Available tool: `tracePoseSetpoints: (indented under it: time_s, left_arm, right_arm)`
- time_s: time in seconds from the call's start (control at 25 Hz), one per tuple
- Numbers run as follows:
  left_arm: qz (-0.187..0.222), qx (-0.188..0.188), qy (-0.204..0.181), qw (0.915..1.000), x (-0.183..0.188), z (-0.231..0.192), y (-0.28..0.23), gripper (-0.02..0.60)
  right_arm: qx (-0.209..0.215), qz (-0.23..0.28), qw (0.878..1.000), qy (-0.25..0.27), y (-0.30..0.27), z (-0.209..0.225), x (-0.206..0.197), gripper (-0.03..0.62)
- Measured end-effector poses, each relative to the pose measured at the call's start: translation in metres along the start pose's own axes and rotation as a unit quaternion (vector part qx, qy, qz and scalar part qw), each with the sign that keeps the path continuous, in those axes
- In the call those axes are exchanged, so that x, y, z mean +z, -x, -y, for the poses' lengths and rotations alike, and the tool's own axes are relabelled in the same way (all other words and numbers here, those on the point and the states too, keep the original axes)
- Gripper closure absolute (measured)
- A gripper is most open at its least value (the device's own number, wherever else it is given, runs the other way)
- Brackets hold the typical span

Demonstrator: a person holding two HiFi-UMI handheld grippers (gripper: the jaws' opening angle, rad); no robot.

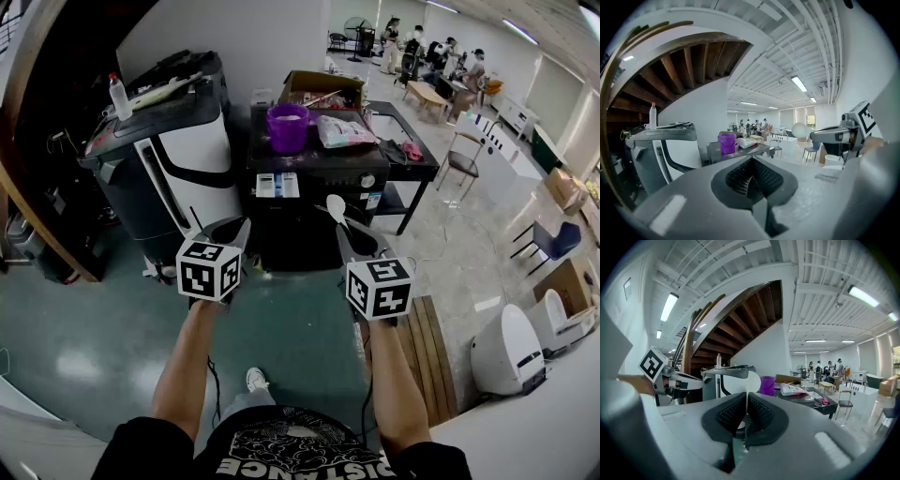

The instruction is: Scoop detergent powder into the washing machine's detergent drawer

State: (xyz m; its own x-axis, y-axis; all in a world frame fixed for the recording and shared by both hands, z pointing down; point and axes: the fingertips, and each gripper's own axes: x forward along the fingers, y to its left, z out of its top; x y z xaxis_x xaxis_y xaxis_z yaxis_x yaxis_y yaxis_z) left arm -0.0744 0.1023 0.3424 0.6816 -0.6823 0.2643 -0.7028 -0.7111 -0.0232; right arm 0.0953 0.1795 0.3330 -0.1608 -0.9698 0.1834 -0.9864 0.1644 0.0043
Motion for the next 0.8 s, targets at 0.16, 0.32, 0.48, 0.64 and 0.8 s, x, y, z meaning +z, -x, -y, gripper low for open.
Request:
tracePoseSetpoints:
  time_s: [0.16,0.32,0.48,0.64,0.8]
  left_arm:
    - [0.003,0.001,0.003,1.0,0.003,0.006,-0.005,0.581]
    - [0.005,0.004,0.006,1.0,0.004,0.008,-0.011,0.581]
    - [0.002,0.007,0.005,1.0,0.004,0.002,-0.02,0.581]
    - [0.006,0.004,0.005,1.0,0.007,-0.01,-0.039,0.581]
    - [0.004,-0.001,0.006,1.0,0.005,-0.028,-0.066,0.581]
  right_arm:
    - [0.011,-0.003,1.0,0.002,0.001,0.001,-0.003,0.559]
    - [0.018,-0.001,1.0,0.002,-0.002,0.005,-0.004,0.559]
    - [0.024,-0.004,1.0,-0.001,-0.013,0.009,-0.007,0.557]
    - [0.026,-0.006,1.0,0.004,-0.036,0.014,-0.006,0.557]
    - [0.025,-0.012,1.0,0.004,-0.064,0.024,-0.007,0.557]
